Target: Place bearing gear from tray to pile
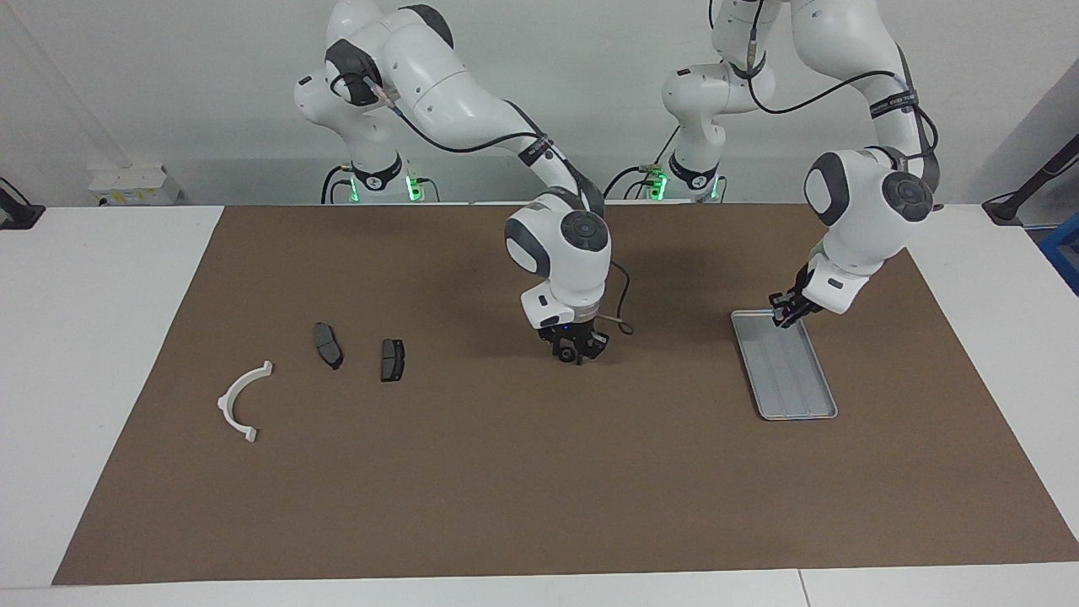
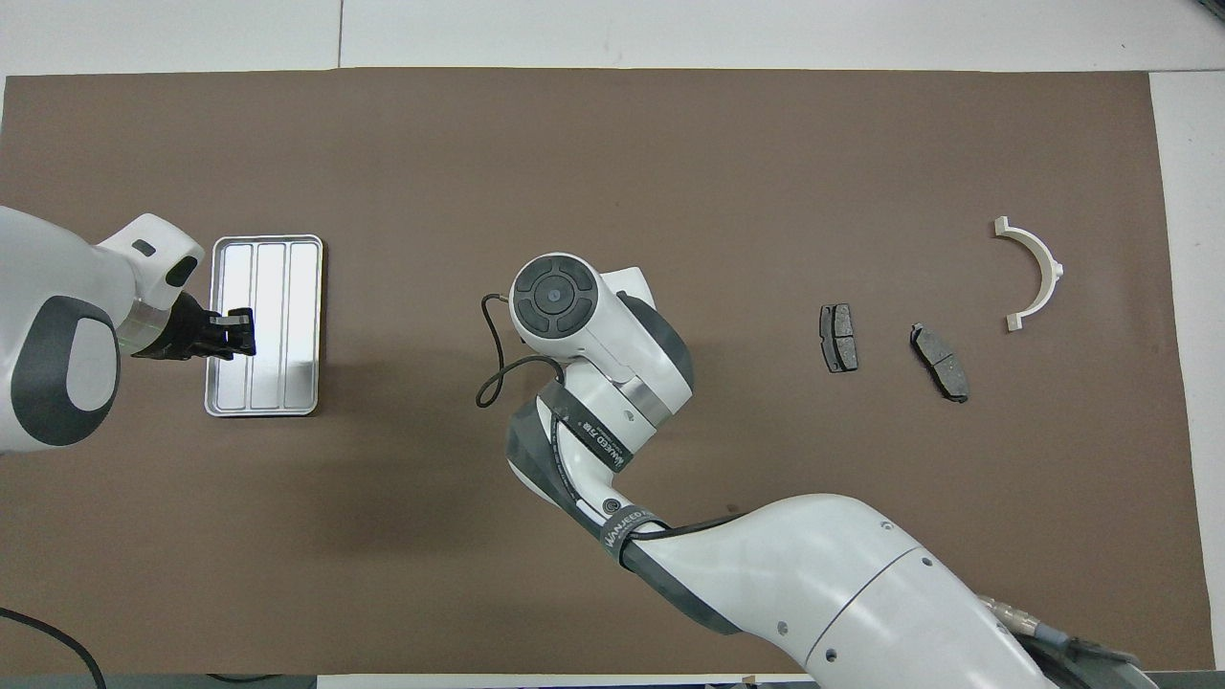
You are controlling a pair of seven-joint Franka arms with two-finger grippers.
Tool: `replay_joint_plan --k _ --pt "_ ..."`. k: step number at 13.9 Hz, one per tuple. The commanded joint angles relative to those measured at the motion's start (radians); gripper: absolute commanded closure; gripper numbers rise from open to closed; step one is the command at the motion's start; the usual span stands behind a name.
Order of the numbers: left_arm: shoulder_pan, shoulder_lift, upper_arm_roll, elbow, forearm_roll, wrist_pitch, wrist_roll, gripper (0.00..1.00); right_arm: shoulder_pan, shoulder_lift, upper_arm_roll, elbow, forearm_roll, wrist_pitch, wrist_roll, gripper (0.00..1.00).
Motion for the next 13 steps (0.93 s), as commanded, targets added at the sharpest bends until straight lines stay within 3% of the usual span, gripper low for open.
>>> replay_joint_plan --k 1,3,4,6,8,11,13 --pt "-0.014 0.0 -0.003 0.024 -0.004 -0.026 -0.055 1.0 -0.012 -0.001 0.006 -0.01 0.022 0.012 -0.031 1.0" --pt "-0.039 0.005 -0.004 0.044 -0.004 -0.041 -0.084 1.0 -0.013 -0.006 0.005 0.05 0.015 -0.07 -0.033 1.0" --pt "-0.044 0.008 -0.004 0.061 -0.004 -0.056 -0.101 1.0 -0.022 -0.009 0.003 0.106 0.01 -0.171 -0.059 1.0" --pt "-0.081 0.011 -0.004 0.093 -0.004 -0.078 -0.162 1.0 -0.094 -0.041 0.006 0.232 0.024 -0.355 -0.248 1.0" --pt "-0.153 0.028 -0.004 0.118 -0.004 -0.067 -0.263 1.0 -0.212 -0.098 0.008 0.248 0.022 -0.446 -0.547 1.0" --pt "-0.317 0.078 -0.004 0.22 -0.013 -0.062 -0.539 1.0 -0.358 -0.125 0.005 0.237 0.013 -0.453 -0.891 1.0" --pt "-0.439 0.156 -0.004 0.318 -0.017 -0.062 -0.69 1.0 -0.46 -0.136 0.005 0.169 0.013 -0.378 -1.04 1.0"
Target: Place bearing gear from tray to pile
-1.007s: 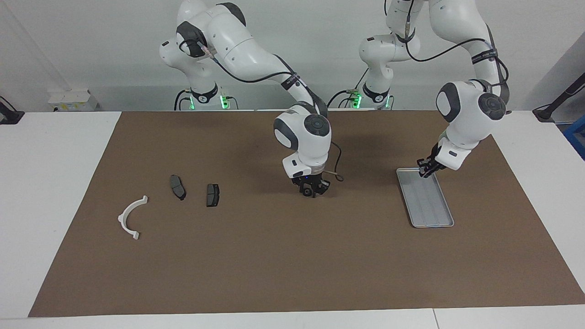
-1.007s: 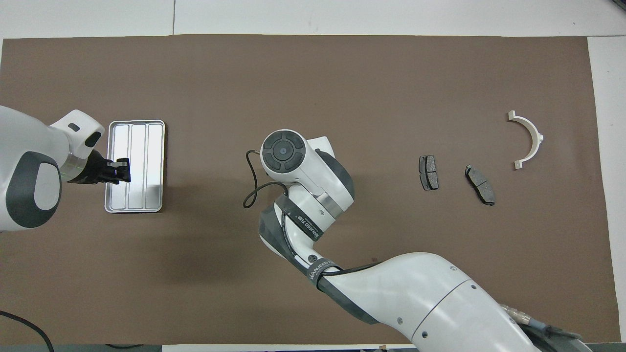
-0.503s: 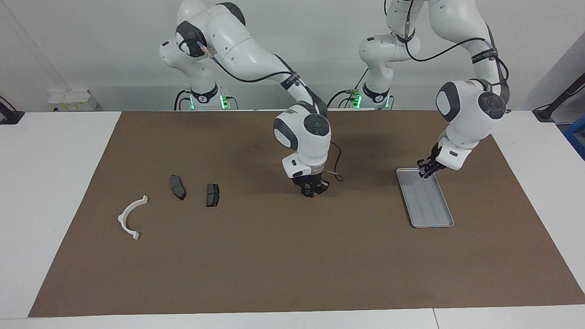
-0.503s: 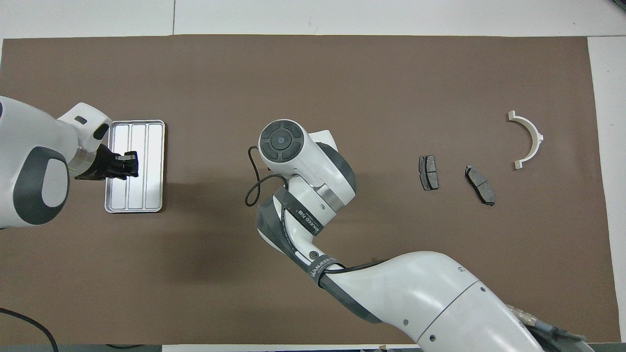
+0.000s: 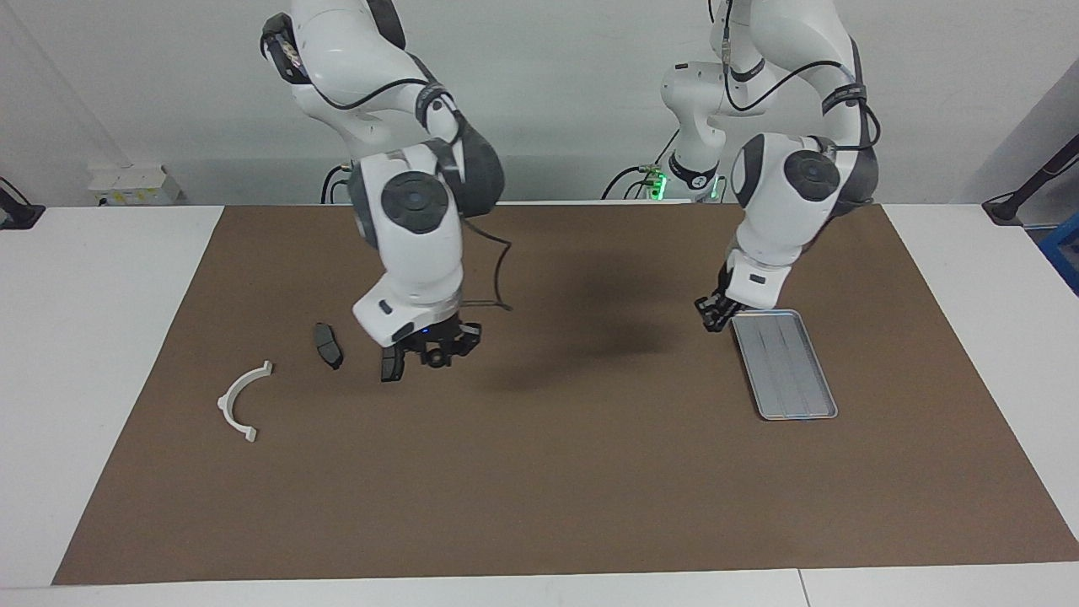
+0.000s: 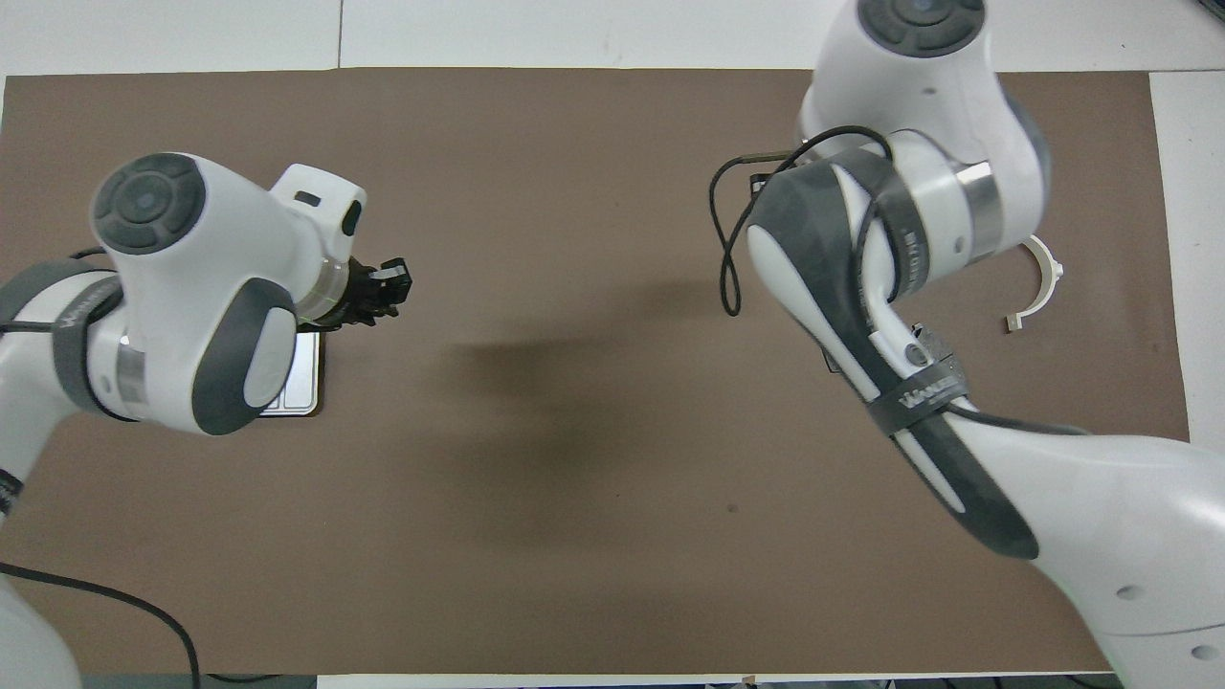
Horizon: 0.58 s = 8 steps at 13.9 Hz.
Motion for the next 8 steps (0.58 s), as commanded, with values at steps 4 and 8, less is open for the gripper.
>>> replay_joint_plan --k 4,8 --pt "-0.273 0.292 0.021 0.232 0.002 0.099 -0.349 1.0 -0.18 -0.023 0.015 -0.268 0.008 0.3 -0.23 1.0" --pt "-0.305 0.287 0.019 0.068 0.002 0.292 -0.371 1.0 -0.237 0.045 0.015 -0.319 0.004 0.43 -0.236 1.0"
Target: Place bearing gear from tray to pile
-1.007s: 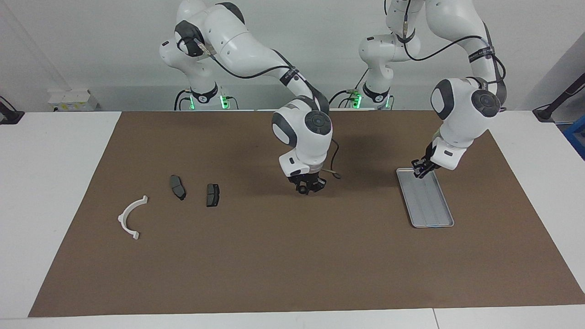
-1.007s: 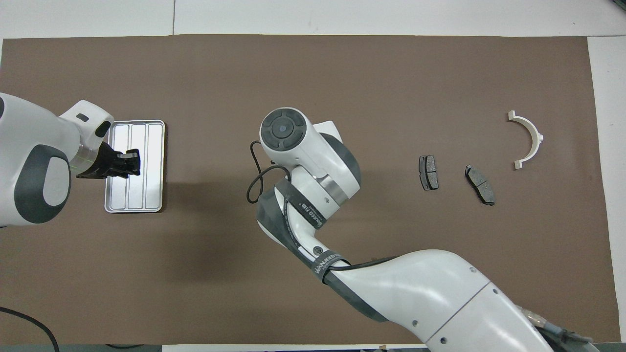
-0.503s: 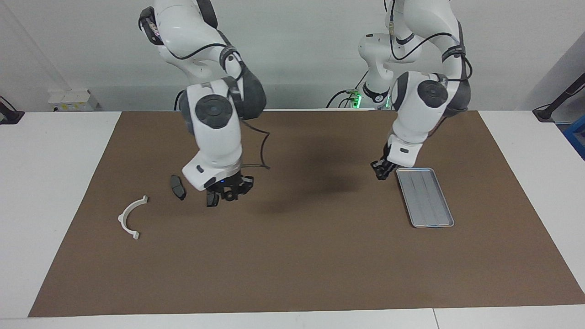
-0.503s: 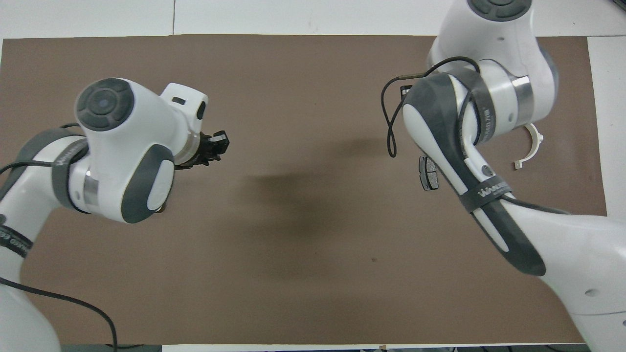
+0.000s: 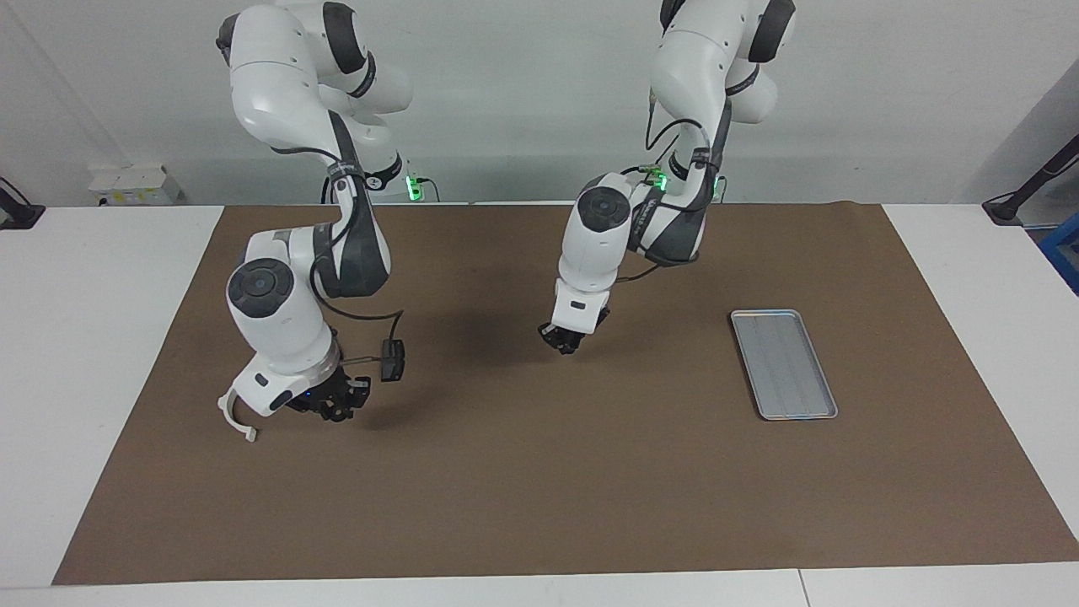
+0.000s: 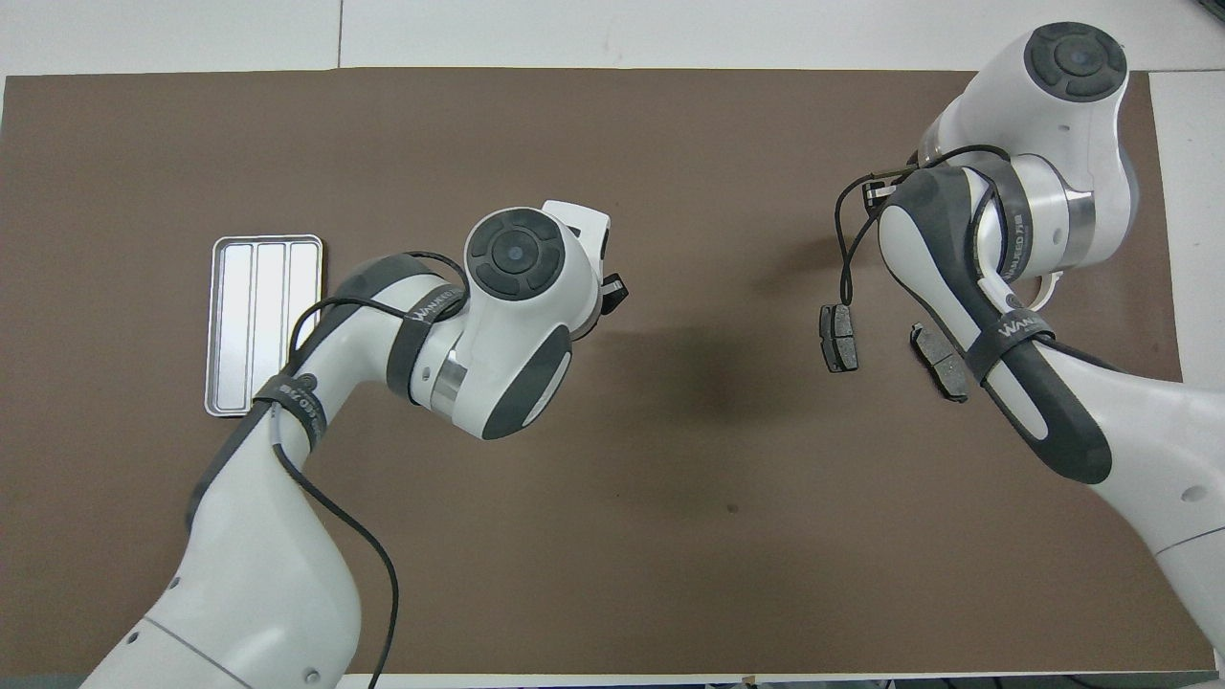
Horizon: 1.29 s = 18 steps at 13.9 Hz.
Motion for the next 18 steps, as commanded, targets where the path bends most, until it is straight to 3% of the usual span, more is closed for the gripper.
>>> replay_joint_plan --k 1,3,5,7,9,10,11,14,17,18 --pt "-0.017 -0.033 0.018 -0.098 0.003 0.072 -0.008 1.0 -0.036 0.025 0.014 -0.029 0.005 0.071 -0.038 1.0" --pt "-0.017 -0.035 0.018 -0.102 0.003 0.073 -0.008 1.0 -0.051 0.036 0.014 -0.035 0.005 0.094 -0.044 1.0" --pt "-0.018 -0.036 0.018 -0.112 0.001 0.075 -0.008 0.82 -0.068 0.05 0.014 -0.053 0.005 0.149 -0.076 1.0" --pt "-0.017 -0.036 0.021 -0.1 0.003 0.05 -0.01 0.0 -0.074 0.052 0.014 -0.088 0.005 0.204 -0.081 1.0" --pt "-0.004 -0.041 0.026 -0.066 0.003 -0.006 -0.008 0.0 -0.074 0.05 0.016 -0.088 0.007 0.195 -0.07 1.0" --pt "0.012 -0.079 0.029 -0.068 0.003 -0.04 -0.005 0.0 -0.07 0.044 0.016 -0.087 0.008 0.188 -0.063 0.28" --pt "0.05 -0.134 0.035 -0.077 0.005 -0.084 0.006 0.0 -0.061 0.033 0.016 -0.087 0.008 0.174 -0.049 0.0" --pt "0.227 -0.292 0.035 -0.086 0.005 -0.256 0.227 0.0 0.025 -0.022 0.016 -0.024 0.008 0.004 0.07 0.0" --pt "0.385 -0.367 0.035 -0.08 0.003 -0.387 0.474 0.0 0.195 -0.045 0.02 0.106 0.03 -0.215 0.409 0.0" --pt "0.426 -0.389 0.036 -0.082 0.003 -0.413 0.544 0.0 0.25 -0.045 0.023 0.126 0.033 -0.234 0.55 0.0"
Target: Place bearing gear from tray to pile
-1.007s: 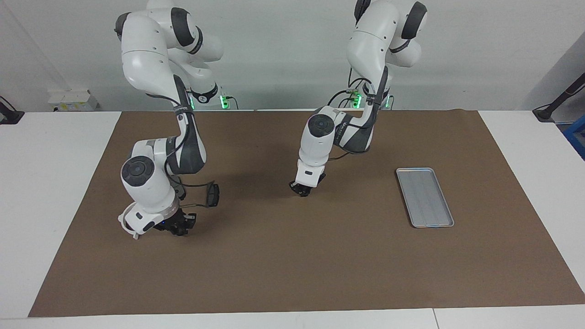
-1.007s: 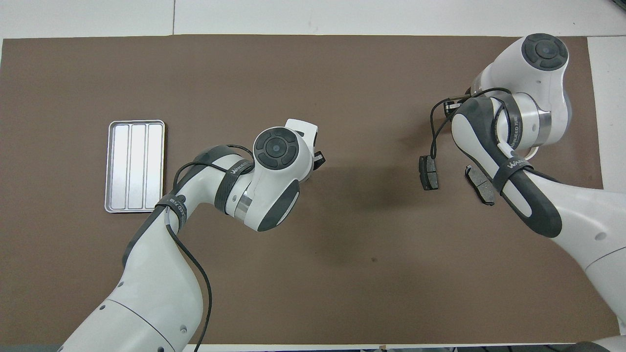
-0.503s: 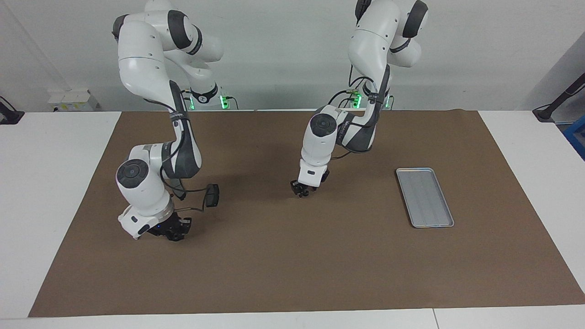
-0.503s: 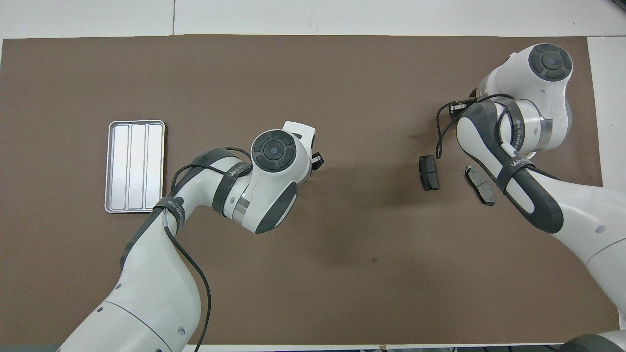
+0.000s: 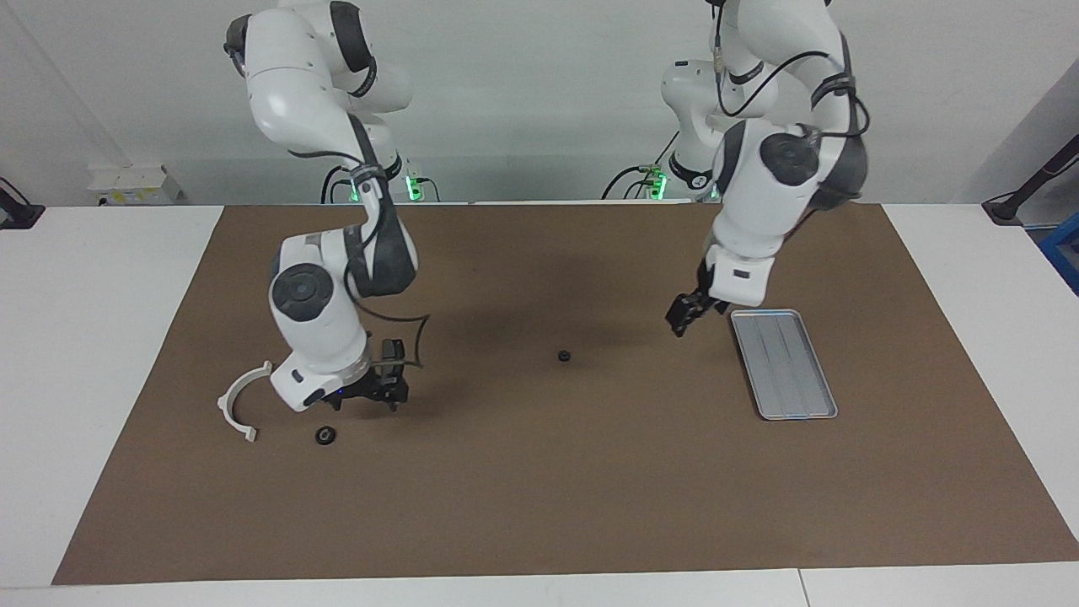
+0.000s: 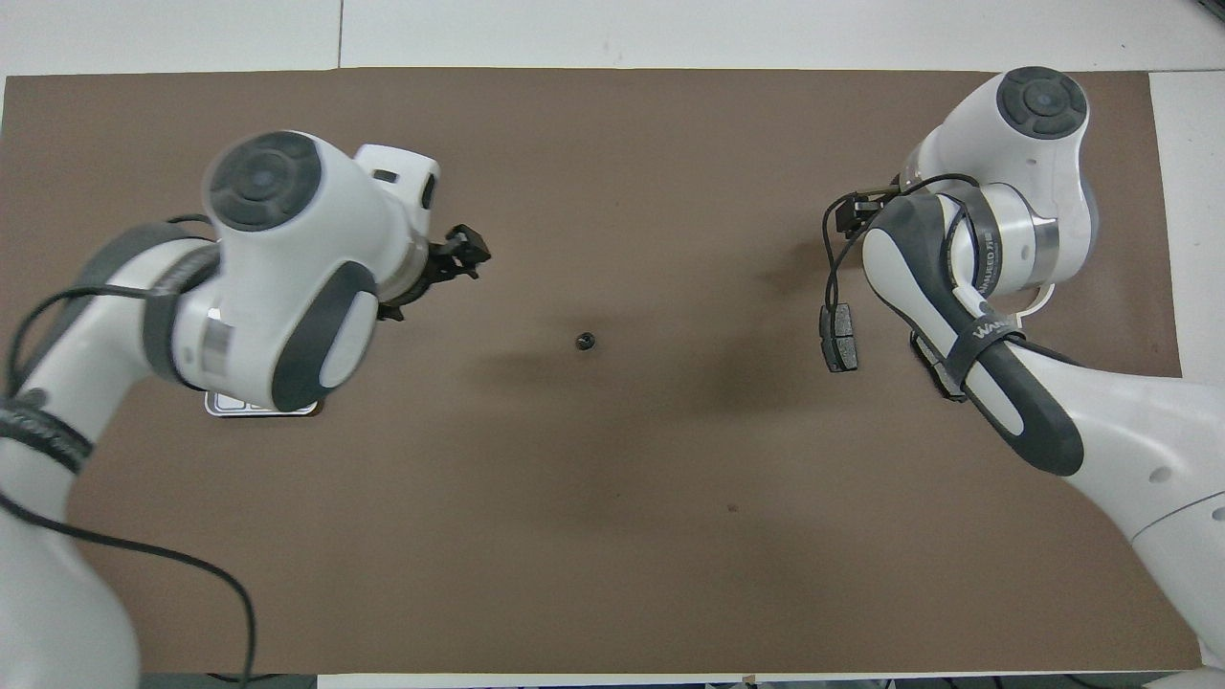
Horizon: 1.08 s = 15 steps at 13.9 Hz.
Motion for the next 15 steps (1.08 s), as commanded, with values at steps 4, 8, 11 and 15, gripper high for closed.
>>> replay_joint_plan --k 4,8,11,15 --pt "0.213 -0.121 -0.015 -0.042 0.001 -0.143 0.343 0.0 0.291 0.015 0.001 0.058 0.064 -0.016 0.59 0.0" --pt "0.267 -0.138 -0.036 -0.039 0.001 -0.18 0.351 0.0 0.423 0.104 -0.004 0.061 0.035 0.113 0.754 0.0" --pt "0.28 -0.138 -0.061 -0.035 0.001 -0.188 0.349 0.0 0.432 0.124 -0.005 0.044 0.0 0.174 0.754 0.0" --pt "0.279 -0.153 -0.058 -0.026 0.001 -0.232 0.421 0.0 0.391 0.141 -0.005 0.006 -0.021 0.246 0.748 0.0"
